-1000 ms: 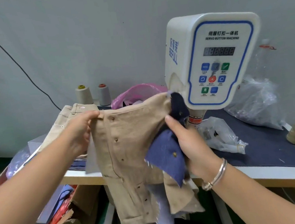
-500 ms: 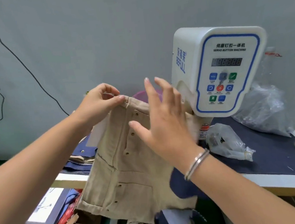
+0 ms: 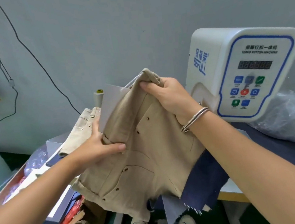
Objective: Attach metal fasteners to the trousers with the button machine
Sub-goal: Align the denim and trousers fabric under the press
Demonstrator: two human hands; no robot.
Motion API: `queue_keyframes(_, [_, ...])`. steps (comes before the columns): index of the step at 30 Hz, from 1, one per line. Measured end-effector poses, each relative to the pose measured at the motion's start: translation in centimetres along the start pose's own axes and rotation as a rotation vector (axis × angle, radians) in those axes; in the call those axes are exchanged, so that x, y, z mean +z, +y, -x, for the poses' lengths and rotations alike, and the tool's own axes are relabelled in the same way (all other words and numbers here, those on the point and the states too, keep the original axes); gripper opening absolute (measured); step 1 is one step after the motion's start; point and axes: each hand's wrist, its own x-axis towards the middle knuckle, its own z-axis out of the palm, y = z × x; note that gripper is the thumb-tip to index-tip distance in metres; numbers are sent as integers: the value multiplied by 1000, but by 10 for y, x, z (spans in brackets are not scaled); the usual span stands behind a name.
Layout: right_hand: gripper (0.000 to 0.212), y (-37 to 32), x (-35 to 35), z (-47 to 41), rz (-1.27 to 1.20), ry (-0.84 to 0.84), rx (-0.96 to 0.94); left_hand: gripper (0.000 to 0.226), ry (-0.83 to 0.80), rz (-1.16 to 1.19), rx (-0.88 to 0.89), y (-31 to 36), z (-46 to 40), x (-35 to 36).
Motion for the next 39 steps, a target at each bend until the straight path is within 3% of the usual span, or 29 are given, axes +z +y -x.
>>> queue_keyframes(3, [13, -3, -2, 1, -139, 31, 43, 57, -233, 18, -100, -1, 5, -17])
queue_keyframes(5, [15, 1, -7, -3, -225, 95, 90, 34, -285, 5, -120, 4, 9, -27])
queue_keyframes(8, [19, 14, -15, -10, -269, 217, 155, 43, -285, 53, -78, 24, 13, -37])
queue_keyframes(11, [27, 47, -6, -14, -165, 296, 298, 37, -322, 18, 207, 56, 15, -37])
queue_keyframes(13, [28, 69, 12, -7, -61, 155, 380, 33, -283, -24, 381, 74, 11, -30])
queue_keyframes(15, [33, 82, 29, 12, 45, -52, 474, 34, -285, -17, 417, 84, 7, -22])
queue_keyframes(19, [52, 96, 25, 53, -120, -220, 453, 28, -272, 35, 279, 76, -2, -20])
queue_keyframes(21, [64, 93, 15, 58, -484, -363, 476, 35, -252, -26, 216, 64, -5, -28])
queue_keyframes(22, [63, 84, 10, 66, -597, -475, 480, 40, -246, -104, 187, 59, -8, -31])
queue_keyframes(24, [42, 77, 10, 74, -552, -661, 444, 44, -215, -292, 155, 53, -17, -32])
queue_keyframes(26, [33, 81, 19, 73, -352, -530, 409, 46, -143, -413, 155, 51, -30, -27])
queue_keyframes(28, [28, 79, 25, 61, -401, -342, 456, 46, 33, -390, 168, 43, -46, -27])
queue_keyframes(30, [27, 77, 23, 45, -536, -276, 466, 54, 142, -213, 72, 28, -47, -38])
queue_keyframes(34, [25, 63, 21, 13, -807, -268, 459, 89, -149, 122, -329, -8, -19, -66])
queue_keyframes(36, [32, 55, 29, -6, -818, -281, 467, 74, -64, 180, -341, -17, -14, -73])
queue_keyframes(39, [34, 45, 41, -37, -853, -329, 437, 37, 89, 289, -225, -6, -18, -78])
